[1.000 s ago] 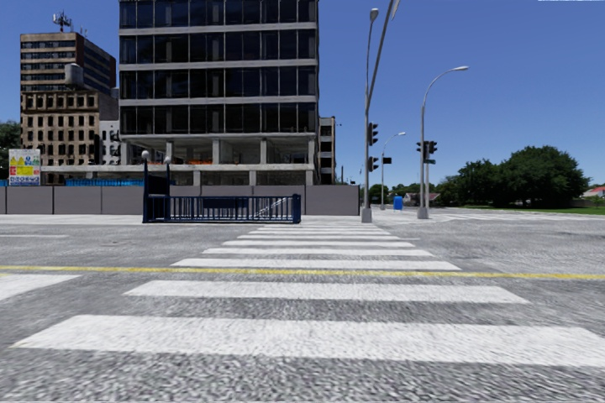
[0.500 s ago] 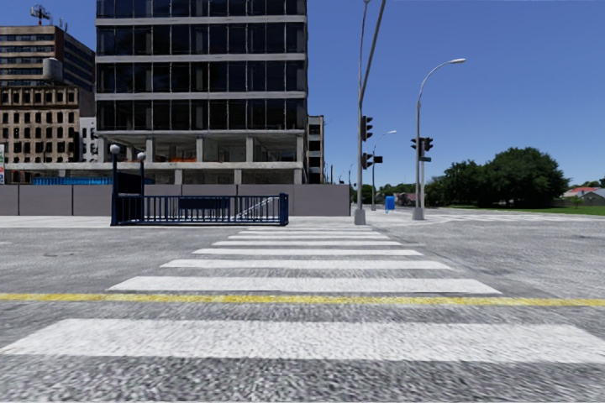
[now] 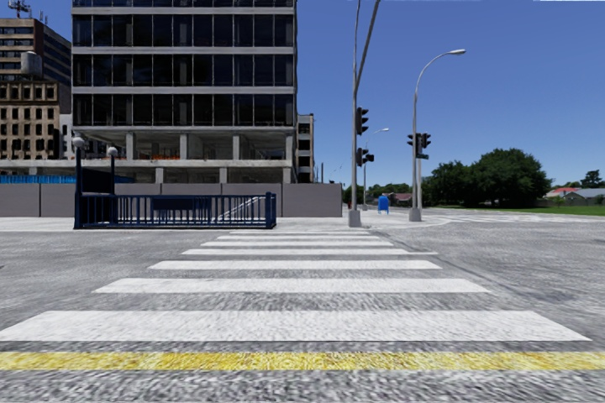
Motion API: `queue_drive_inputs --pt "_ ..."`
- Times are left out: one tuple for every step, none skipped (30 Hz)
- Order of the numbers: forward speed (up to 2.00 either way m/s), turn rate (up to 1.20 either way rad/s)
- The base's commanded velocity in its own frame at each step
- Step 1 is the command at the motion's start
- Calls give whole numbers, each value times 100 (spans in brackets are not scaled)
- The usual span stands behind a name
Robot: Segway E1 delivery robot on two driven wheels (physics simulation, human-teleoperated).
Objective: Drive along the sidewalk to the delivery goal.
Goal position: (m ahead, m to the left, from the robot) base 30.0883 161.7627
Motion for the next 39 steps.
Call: queue_drive_inputs --pt "200 0" --pt "200 0" --pt "200 0" --pt "200 0" --pt "200 0" --pt "200 0" --pt "200 0" --pt "200 -10" --pt "200 -10" --pt "200 -20" --pt "200 -25" --pt "200 -27" --pt "200 -27" --pt "200 -28" --pt "200 -28" --pt "200 -18" --pt "200 -18" --pt "200 -1" --pt "200 0" --pt "200 0" --pt "200 0" --pt "200 0" --pt "200 0" --pt "200 0" --pt "200 0" --pt "200 0" --pt "200 0" --pt "200 0" --pt "200 0" --pt "200 0" --pt "200 0" --pt "200 0" --pt "200 0" --pt "200 0" --pt "200 0" --pt "200 0" --pt "200 0" --pt "200 0" --pt "200 0"
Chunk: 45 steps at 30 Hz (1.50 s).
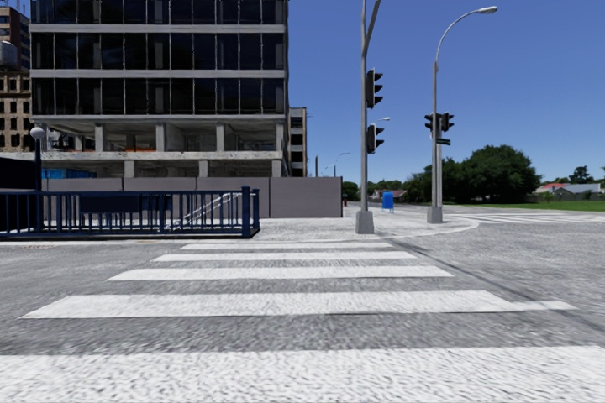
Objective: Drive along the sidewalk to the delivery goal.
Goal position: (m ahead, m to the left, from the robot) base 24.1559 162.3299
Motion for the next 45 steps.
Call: queue_drive_inputs --pt "200 0" --pt "200 0" --pt "200 0" --pt "200 0" --pt "200 0" --pt "200 0" --pt "200 0" --pt "200 0" --pt "200 0" --pt "200 0" --pt "200 0" --pt "200 0" --pt "200 0" --pt "200 0" --pt "200 0" --pt "200 0" --pt "200 0" --pt "200 0" --pt "200 0" --pt "200 0" --pt "200 0" --pt "200 0" --pt "200 0" --pt "200 0" --pt "200 0" --pt "200 0" --pt "200 0" --pt "200 0" --pt "200 0" --pt "200 0" --pt "200 0" --pt "200 0" --pt "200 0" --pt "200 0" --pt "200 0" --pt "200 0" --pt "200 0" --pt "200 0" --pt "200 0" --pt "200 0" --pt "200 0" --pt "200 0" --pt "200 0" --pt "200 0" --pt "200 0"
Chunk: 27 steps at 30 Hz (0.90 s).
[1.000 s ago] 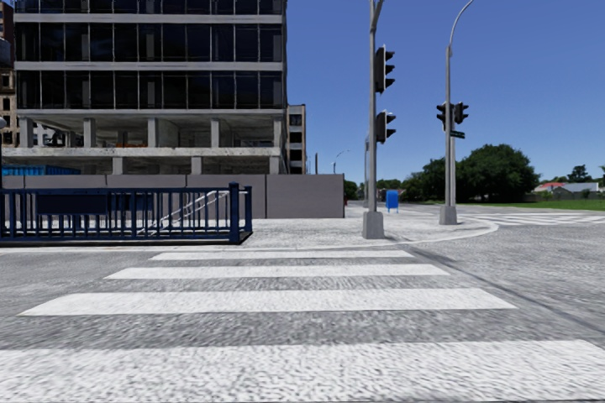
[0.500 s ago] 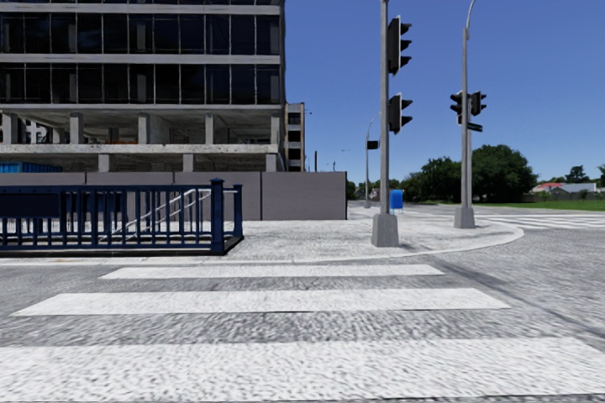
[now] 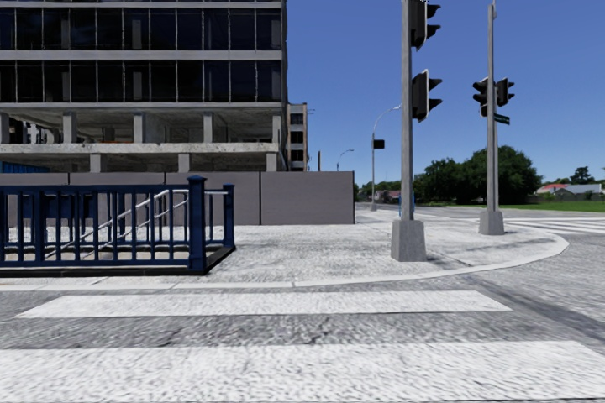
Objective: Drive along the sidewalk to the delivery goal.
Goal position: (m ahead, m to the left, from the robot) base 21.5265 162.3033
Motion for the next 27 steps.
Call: queue_drive_inputs --pt "200 0" --pt "200 0" --pt "200 0" --pt "200 0" --pt "200 0" --pt "200 0" --pt "200 0" --pt "200 0" --pt "200 0" --pt "200 0" --pt "200 0" --pt "200 0" --pt "200 0" --pt "200 0" --pt "200 0" --pt "200 0" --pt "200 0" --pt "200 0" --pt "200 0" --pt "200 0" --pt "200 0" --pt "200 0" --pt "200 0" --pt "200 0" --pt "200 0" --pt "200 0" --pt "200 0"
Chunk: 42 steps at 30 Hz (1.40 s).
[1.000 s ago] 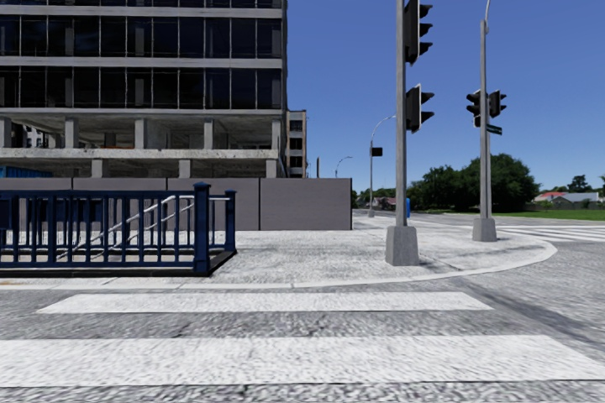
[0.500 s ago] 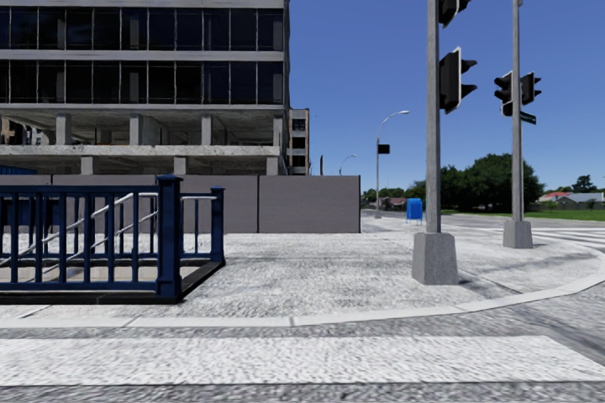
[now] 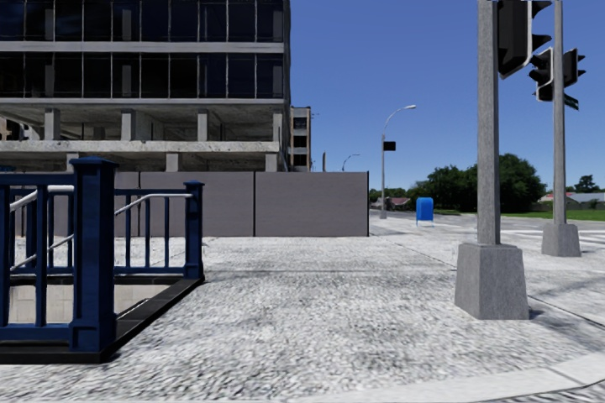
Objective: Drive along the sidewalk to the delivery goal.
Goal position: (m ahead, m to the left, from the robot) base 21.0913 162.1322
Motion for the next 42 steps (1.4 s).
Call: queue_drive_inputs --pt "200 0" --pt "200 0" --pt "200 0" --pt "200 0" --pt "200 0" --pt "200 0" --pt "200 0" --pt "200 0" --pt "200 0" --pt "200 0" --pt "200 0" --pt "200 0" --pt "200 0" --pt "200 0" --pt "200 0" --pt "200 0" --pt "200 0" --pt "200 0" --pt "200 0" --pt "200 0" --pt "200 0" --pt "200 0" --pt "200 0" --pt "200 0" --pt "200 0" --pt "200 0" --pt "200 0" --pt "200 0" --pt "200 0" --pt "200 0" --pt "200 0" --pt "200 0" --pt "200 0" --pt "200 0" --pt "200 0" --pt "200 0" --pt "200 0" --pt "200 0" --pt "190 0" --pt "190 0" --pt "180 0" --pt "178 0"
